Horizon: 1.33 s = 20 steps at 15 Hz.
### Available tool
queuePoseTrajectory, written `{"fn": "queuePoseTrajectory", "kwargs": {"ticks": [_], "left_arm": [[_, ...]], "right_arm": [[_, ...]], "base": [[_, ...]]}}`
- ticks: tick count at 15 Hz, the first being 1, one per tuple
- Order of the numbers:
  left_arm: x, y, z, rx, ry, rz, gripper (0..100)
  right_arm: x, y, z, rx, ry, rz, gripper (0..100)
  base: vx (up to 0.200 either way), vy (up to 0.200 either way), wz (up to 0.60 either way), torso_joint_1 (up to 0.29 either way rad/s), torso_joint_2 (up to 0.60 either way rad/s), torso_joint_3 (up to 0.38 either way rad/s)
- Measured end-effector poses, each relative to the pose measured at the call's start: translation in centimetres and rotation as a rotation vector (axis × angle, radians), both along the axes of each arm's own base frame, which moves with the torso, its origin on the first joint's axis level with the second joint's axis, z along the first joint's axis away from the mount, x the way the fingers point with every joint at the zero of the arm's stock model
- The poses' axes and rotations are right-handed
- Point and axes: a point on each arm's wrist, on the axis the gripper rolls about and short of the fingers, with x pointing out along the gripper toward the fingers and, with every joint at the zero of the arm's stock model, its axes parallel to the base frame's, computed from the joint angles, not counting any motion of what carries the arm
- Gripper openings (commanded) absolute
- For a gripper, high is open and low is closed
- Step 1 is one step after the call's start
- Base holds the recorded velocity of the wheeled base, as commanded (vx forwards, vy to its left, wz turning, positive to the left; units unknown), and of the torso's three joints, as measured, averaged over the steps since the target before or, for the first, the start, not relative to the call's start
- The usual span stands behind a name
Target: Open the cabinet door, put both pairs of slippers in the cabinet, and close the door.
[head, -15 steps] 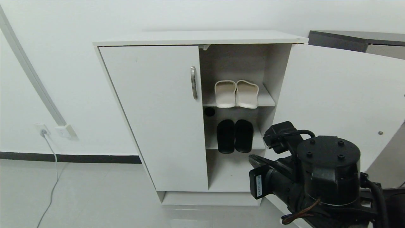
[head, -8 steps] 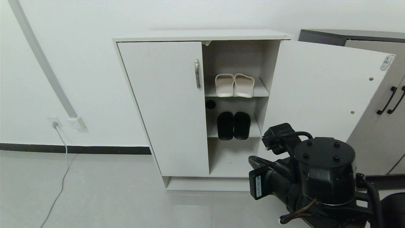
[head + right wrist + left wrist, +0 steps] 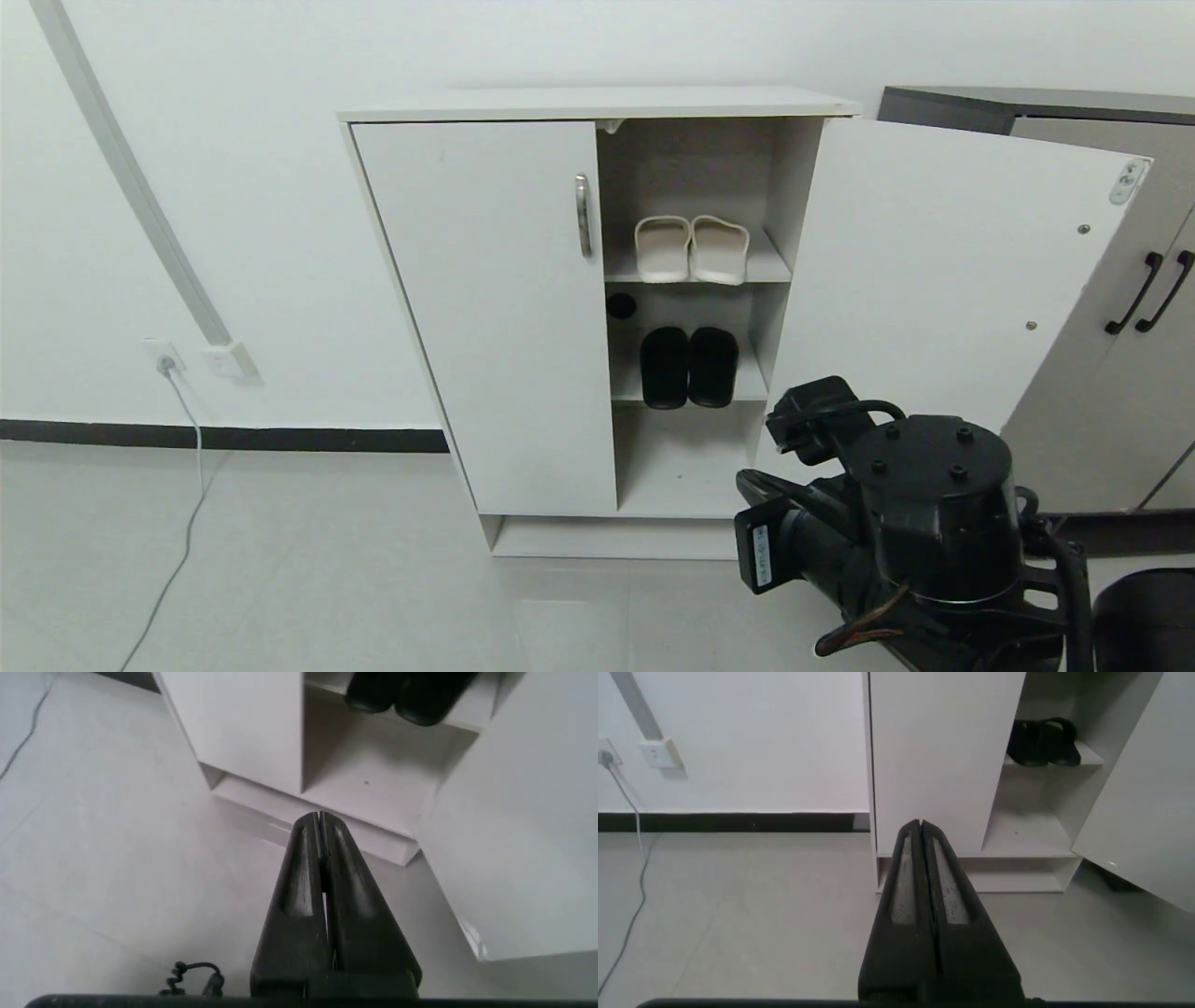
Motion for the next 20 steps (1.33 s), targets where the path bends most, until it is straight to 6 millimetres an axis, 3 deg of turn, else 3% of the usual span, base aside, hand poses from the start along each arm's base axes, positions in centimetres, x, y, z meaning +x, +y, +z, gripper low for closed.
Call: {"fn": "queuePoseTrajectory", "kwargs": {"ticks": [16, 20], "left_arm": [[0.0, 0.0, 0.0, 0.001, 0.0, 0.0, 0], [0.0, 0.0, -0.03, 0.0, 0.001, -0.001, 0]], "right_arm": [[0.23, 0.21, -0.79, -0.031, 0.012, -0.001, 0], [0.24, 0.2, -0.9, -0.037, 0.016, -0.001, 0]], "base": [[0.0, 0.0, 0.0, 0.0, 0.0, 0.0], [0.0, 0.0, 0.0, 0.01, -0.22, -0.311]]}}
